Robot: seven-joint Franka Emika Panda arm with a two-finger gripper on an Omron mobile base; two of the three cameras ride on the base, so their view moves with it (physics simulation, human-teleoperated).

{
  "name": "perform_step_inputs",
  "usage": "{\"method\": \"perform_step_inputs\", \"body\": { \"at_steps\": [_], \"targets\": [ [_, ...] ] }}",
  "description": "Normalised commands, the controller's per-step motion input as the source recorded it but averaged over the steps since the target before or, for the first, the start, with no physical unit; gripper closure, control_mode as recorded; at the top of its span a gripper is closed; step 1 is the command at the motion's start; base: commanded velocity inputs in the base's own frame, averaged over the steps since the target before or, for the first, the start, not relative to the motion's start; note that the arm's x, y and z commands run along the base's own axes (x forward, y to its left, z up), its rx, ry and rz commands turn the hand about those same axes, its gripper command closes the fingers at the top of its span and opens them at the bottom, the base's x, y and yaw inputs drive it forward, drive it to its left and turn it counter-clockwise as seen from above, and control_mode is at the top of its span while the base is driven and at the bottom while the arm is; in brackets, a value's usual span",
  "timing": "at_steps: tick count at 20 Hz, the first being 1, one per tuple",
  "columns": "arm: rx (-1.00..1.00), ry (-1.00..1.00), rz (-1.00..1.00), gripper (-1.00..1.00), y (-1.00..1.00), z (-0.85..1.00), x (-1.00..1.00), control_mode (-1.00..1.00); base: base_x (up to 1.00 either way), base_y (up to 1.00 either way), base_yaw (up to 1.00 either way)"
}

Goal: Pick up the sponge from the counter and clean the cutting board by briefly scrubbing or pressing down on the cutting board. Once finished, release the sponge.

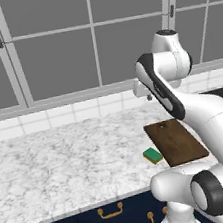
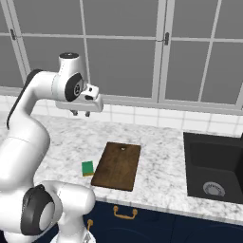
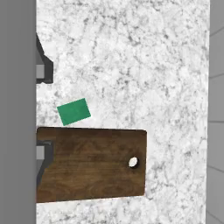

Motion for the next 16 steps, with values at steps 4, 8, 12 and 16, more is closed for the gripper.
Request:
{"method": "perform_step_inputs", "body": {
  "at_steps": [4, 8, 12, 16],
  "targets": [
    [0.0, 0.0, 0.02, -1.0, 0.05, -0.06, -0.55, -1.0, 0.0, 0.0, 0.0],
    [-0.07, -0.02, 0.06, -1.0, 0.21, -0.36, -0.86, -1.0, 0.0, 0.0, 0.0],
    [0.0, 0.01, 0.06, -1.0, -0.05, -0.92, -0.39, -1.0, 0.0, 0.0, 0.0],
    [-0.01, 0.0, 0.19, -1.0, 0.09, -0.91, -0.05, -1.0, 0.0, 0.0, 0.0]
  ]
}}
